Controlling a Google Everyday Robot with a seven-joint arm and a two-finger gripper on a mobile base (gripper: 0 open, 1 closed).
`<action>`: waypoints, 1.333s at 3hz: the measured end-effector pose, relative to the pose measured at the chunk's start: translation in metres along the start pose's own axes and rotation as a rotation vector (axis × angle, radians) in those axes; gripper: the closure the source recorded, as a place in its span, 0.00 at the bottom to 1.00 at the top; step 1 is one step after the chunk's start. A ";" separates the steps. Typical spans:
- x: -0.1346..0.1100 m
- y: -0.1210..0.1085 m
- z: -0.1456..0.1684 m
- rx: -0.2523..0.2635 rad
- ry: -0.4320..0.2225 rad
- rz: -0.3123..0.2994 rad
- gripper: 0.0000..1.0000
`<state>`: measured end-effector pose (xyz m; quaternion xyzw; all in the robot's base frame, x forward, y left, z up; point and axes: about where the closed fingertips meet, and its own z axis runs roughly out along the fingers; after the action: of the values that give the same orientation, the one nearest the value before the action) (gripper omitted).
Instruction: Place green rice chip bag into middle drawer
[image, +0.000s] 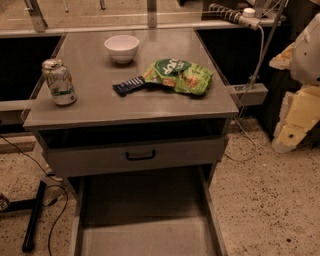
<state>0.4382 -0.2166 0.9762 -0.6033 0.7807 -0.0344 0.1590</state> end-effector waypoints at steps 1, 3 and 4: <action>-0.003 -0.002 0.001 0.001 -0.004 -0.001 0.00; -0.033 -0.054 0.019 0.026 -0.114 -0.063 0.00; -0.047 -0.078 0.030 0.050 -0.184 -0.105 0.00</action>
Offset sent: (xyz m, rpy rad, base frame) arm 0.0720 0.0170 0.0006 0.0800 -0.0384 0.0710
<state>0.5300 -0.1892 0.9771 -0.6399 0.7289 -0.0066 0.2433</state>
